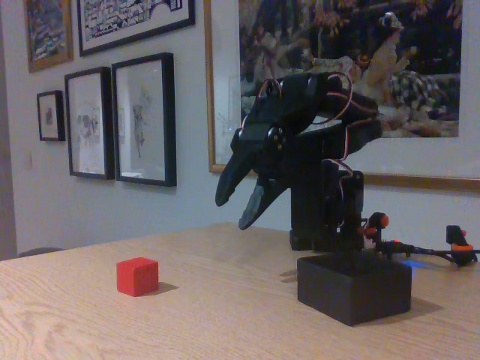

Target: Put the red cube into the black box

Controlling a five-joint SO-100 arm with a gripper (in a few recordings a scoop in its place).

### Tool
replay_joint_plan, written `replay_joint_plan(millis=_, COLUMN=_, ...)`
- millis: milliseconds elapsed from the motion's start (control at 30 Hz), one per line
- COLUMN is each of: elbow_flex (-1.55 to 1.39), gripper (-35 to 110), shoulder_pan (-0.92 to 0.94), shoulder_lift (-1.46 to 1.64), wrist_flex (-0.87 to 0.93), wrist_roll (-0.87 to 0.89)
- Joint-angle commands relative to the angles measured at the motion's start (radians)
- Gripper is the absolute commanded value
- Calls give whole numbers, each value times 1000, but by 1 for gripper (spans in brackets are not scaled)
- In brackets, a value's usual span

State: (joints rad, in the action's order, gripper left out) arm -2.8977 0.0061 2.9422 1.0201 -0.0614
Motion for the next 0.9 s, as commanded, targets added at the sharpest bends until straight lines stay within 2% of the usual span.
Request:
replay_joint_plan(millis=0, elbow_flex=107, gripper=22, shoulder_pan=-21, shoulder_lift=-110, wrist_flex=-21, wrist_roll=-35)
replay_joint_plan(millis=200, elbow_flex=219, gripper=22, shoulder_pan=-106, shoulder_lift=-430, wrist_flex=-103, wrist_roll=-84)
replay_joint_plan(millis=433, elbow_flex=368, gripper=24, shoulder_pan=-241, shoulder_lift=-661, wrist_flex=-104, wrist_roll=-34)
replay_joint_plan(millis=633, elbow_flex=449, gripper=24, shoulder_pan=-233, shoulder_lift=-673, wrist_flex=-80, wrist_roll=-12)
replay_joint_plan(millis=867, elbow_flex=584, gripper=24, shoulder_pan=-196, shoulder_lift=-864, wrist_flex=-78, wrist_roll=-14)
